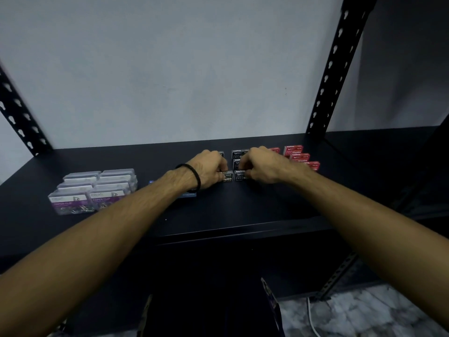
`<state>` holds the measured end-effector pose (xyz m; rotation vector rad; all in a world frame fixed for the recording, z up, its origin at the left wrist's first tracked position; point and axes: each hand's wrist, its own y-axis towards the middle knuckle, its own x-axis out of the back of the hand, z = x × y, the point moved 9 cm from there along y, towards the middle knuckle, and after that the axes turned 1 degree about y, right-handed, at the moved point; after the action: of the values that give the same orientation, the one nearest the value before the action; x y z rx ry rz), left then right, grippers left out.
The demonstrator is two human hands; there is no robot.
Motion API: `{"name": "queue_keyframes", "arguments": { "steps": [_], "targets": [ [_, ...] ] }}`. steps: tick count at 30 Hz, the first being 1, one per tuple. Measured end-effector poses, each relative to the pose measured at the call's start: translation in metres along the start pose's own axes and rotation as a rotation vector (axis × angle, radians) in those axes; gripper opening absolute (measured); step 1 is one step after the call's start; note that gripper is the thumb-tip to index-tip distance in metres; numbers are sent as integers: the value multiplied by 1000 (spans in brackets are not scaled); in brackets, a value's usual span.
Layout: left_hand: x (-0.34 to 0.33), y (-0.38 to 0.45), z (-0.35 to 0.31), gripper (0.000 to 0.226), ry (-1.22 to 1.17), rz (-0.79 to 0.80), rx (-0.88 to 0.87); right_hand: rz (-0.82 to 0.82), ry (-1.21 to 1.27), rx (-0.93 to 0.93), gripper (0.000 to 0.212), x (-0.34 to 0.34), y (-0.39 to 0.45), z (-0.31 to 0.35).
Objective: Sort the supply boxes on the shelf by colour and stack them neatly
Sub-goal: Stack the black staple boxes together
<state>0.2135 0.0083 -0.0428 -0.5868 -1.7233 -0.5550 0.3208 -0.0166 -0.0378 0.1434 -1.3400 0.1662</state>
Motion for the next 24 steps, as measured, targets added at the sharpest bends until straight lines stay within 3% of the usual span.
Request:
{"name": "queue_keyframes", "arguments": {
  "steps": [6,12,16,24],
  "targets": [
    [0,-2,-1,16,-10,-1,-8,-10,15,14,18,-2,1,5],
    [1,-6,-4,16,-23,16,-26,0,19,23,18,-2,-1,6],
    [2,-10,-5,2,-24,5,-31,0,22,29,17,-3,-4,8],
    [1,-19,-9,9,-16,32,-27,23,28,51,14,-6,-13,14]
  ]
}}
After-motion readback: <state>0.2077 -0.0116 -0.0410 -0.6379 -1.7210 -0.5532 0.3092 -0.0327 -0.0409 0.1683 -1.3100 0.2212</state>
